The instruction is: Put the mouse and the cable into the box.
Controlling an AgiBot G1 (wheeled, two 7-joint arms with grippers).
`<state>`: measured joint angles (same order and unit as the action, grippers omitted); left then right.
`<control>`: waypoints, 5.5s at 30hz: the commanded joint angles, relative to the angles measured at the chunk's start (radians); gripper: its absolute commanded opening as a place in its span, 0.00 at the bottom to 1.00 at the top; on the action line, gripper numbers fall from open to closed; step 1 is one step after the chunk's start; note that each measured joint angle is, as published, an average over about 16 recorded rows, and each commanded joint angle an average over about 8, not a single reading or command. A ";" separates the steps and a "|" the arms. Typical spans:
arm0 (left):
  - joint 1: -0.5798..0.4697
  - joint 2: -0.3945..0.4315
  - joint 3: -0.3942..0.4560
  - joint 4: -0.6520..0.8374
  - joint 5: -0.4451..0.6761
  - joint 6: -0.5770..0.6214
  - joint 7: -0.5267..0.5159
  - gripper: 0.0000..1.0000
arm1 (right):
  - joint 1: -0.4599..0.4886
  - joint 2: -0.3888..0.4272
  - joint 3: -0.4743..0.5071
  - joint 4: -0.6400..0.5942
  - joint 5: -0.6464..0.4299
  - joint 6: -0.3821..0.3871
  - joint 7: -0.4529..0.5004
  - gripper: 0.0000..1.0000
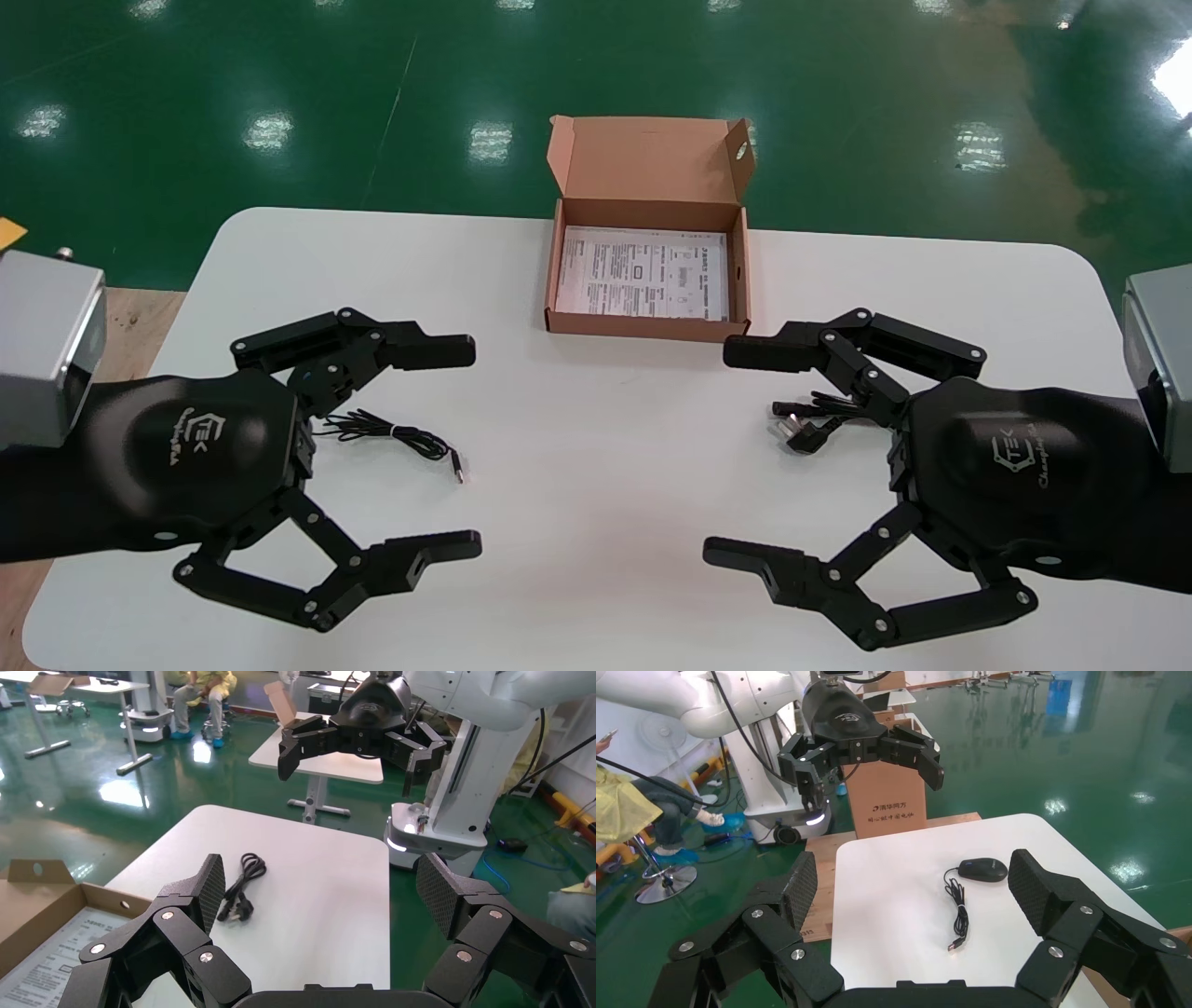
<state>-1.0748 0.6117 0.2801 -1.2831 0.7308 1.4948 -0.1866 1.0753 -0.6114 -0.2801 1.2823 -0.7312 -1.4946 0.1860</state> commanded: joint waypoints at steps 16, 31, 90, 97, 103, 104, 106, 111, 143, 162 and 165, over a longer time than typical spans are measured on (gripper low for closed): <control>0.000 0.000 0.000 0.000 0.000 0.000 0.000 1.00 | 0.000 0.000 0.000 0.000 0.000 0.000 0.000 1.00; -0.257 0.029 0.201 -0.012 0.360 0.084 -0.035 1.00 | 0.111 0.017 -0.020 -0.062 -0.188 -0.050 -0.204 1.00; -0.734 0.572 0.597 1.214 1.061 -0.244 0.769 0.00 | 0.583 -0.357 -0.315 -1.180 -0.921 0.285 -1.077 0.00; -0.733 0.570 0.597 1.208 1.061 -0.241 0.767 0.00 | 0.581 -0.355 -0.314 -1.174 -0.919 0.282 -1.076 0.00; -0.733 0.569 0.596 1.205 1.060 -0.240 0.766 0.00 | 0.579 -0.353 -0.314 -1.172 -0.917 0.280 -1.076 0.00; -0.733 0.569 0.596 1.205 1.060 -0.239 0.766 0.00 | 0.579 -0.353 -0.314 -1.171 -0.917 0.280 -1.076 0.00; -0.733 0.569 0.596 1.204 1.059 -0.239 0.766 0.00 | 0.579 -0.353 -0.313 -1.171 -0.917 0.279 -1.076 0.00; -0.733 0.568 0.596 1.203 1.059 -0.238 0.766 0.00 | 0.579 -0.353 -0.313 -1.170 -0.917 0.279 -1.076 0.00; -0.836 0.373 0.181 0.888 0.498 -0.415 1.041 0.00 | 0.717 -0.615 -0.226 -1.178 -0.804 0.625 -0.976 0.00; -0.858 0.441 0.167 0.891 0.495 -0.506 1.141 0.00 | 0.605 -0.754 -0.257 -1.120 -0.757 0.727 -1.075 0.04; -0.864 0.441 0.169 0.907 0.501 -0.511 1.144 0.00 | 0.593 -0.755 -0.276 -1.107 -0.750 0.718 -1.068 0.36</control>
<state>-1.9385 1.0531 0.4487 -0.3782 1.2297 0.9894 0.9585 1.6742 -1.3656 -0.5566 0.1719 -1.4808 -0.7722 -0.8777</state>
